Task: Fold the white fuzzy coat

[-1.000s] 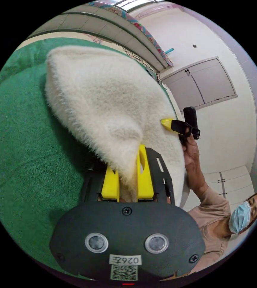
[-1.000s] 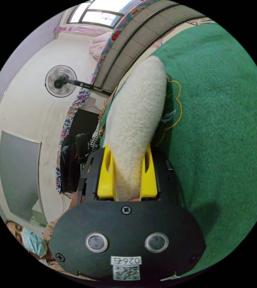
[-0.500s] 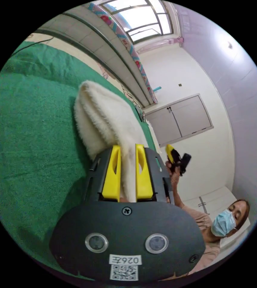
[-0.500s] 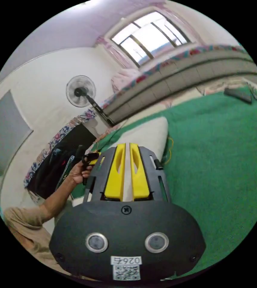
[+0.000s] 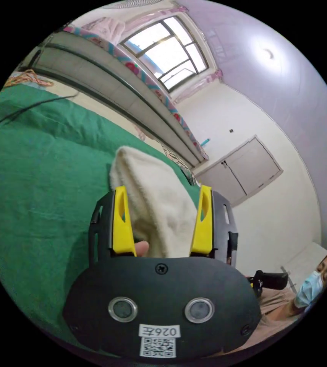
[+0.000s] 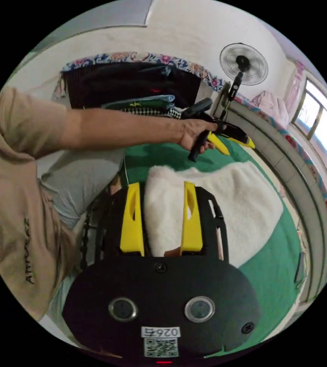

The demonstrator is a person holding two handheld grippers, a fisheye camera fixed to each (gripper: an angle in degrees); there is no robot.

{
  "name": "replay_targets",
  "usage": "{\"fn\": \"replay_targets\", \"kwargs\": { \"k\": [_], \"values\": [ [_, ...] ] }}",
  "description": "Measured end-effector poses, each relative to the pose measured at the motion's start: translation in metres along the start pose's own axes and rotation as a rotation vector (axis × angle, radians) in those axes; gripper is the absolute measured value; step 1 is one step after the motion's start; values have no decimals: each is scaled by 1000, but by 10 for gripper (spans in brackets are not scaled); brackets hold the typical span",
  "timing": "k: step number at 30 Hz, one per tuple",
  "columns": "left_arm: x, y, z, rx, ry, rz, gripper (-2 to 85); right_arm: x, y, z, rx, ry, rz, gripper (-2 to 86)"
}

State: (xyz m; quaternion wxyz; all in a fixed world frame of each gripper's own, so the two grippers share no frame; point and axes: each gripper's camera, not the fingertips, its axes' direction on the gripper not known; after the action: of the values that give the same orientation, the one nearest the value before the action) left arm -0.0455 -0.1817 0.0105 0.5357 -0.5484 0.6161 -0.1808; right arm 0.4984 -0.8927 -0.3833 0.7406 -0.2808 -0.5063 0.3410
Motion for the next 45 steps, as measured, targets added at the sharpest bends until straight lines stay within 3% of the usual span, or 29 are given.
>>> {"fn": "replay_targets", "kwargs": {
  "k": [2,6,14,19,21,24,27,29,35,37,39,41,43,45],
  "values": [
    [9,-1,31,-108,44,26,167,-19,-2,9,-58,80,-35,129],
    [43,4,79,-357,-221,109,33,-27,1,20,-205,128,-50,19],
    [121,-15,99,-269,-152,250,-1,54,45,-86,61,55,309,-11],
    [213,-38,182,-355,25,438,38,134,137,-186,259,116,731,-11],
    [264,-28,254,-520,191,591,85,156,179,-211,266,194,931,-9],
    [300,0,323,-687,359,639,89,187,257,-230,274,166,1289,3],
    [310,18,339,-633,539,580,85,202,313,-238,358,92,1533,25],
    [310,20,329,-583,600,580,84,208,324,-250,390,126,1551,33],
    [292,-2,227,-314,605,663,43,238,291,-291,417,388,1306,33],
    [284,-6,200,-275,481,711,34,263,268,-290,359,375,1179,32],
    [269,-7,182,-287,227,744,42,281,253,-284,336,360,1101,31],
    [251,-7,179,-315,133,707,56,299,240,-270,311,298,1026,16],
    [228,-7,181,-362,126,637,74,335,228,-233,9,153,996,-2],
    [197,-1,185,-418,122,534,112,356,236,-214,-243,285,1080,-6]
  ]
}}
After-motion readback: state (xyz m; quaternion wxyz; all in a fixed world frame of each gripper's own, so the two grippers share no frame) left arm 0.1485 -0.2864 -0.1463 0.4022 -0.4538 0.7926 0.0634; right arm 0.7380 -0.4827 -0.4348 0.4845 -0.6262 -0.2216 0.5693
